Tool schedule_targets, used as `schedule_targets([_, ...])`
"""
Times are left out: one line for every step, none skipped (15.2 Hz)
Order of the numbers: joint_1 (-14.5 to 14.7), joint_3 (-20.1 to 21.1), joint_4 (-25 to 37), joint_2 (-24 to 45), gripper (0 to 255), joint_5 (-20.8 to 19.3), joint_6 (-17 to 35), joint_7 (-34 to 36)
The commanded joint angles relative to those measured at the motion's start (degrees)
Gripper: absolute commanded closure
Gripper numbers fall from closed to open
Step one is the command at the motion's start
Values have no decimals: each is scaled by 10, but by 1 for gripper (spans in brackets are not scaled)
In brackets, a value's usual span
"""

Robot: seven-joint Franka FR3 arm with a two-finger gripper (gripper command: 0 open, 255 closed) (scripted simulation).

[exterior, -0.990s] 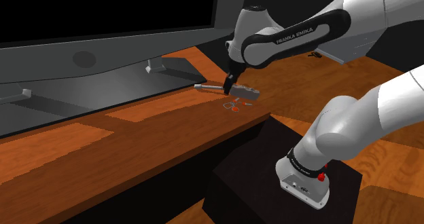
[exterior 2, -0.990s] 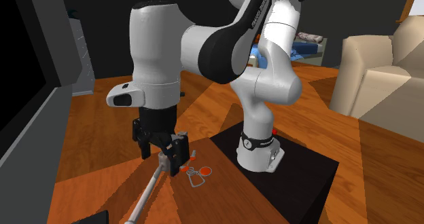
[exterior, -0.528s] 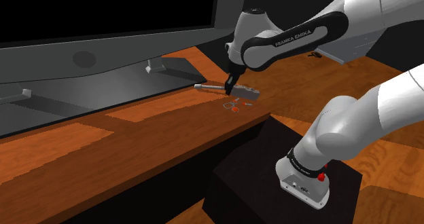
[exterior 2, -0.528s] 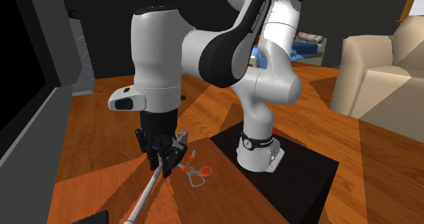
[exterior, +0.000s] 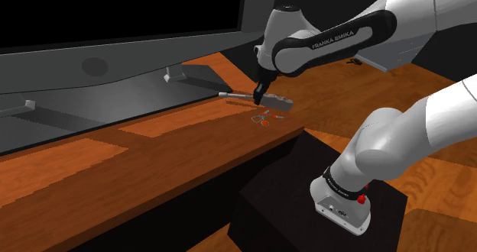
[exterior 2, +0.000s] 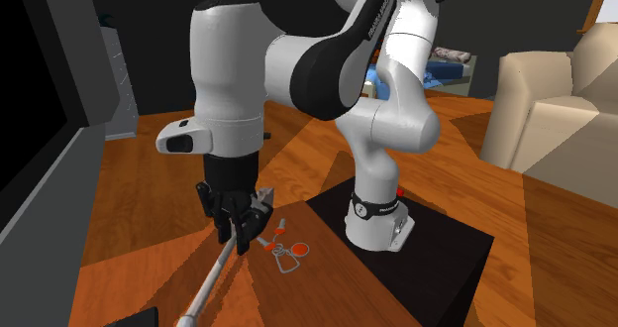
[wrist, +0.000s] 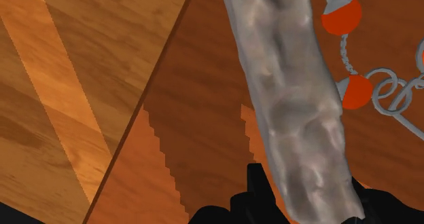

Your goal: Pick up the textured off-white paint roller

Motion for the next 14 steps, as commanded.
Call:
schedule_targets([0,0,9,-7,255,1,-17,-1])
schedule_targets([1,0,14,-12,255,2,-26,-2])
schedule_targets([1,1,18,-16,255,2,-35,-2])
schedule_targets([1,1,23,-21,255,3,-44,-3])
schedule_targets([1,1,28,-25,255,3,-53,-4])
schedule_targets([1,1,33,-28,255,4,-62,-4])
schedule_targets([1,2,38,-32,255,4,-70,-5])
schedule_targets([2,2,44,-36,255,5,-79,-5])
schedule_targets([2,2,49,-39,255,5,-88,-6])
schedule_targets([2,3,55,-42,255,6,-97,-6])
schedule_targets([2,3,60,-45,255,6,-105,-7])
schedule_targets([2,3,66,-48,255,6,-114,-7])
schedule_targets([2,3,67,-48,255,6,-115,-7])
schedule_targets([2,3,67,-48,255,6,-115,-7])
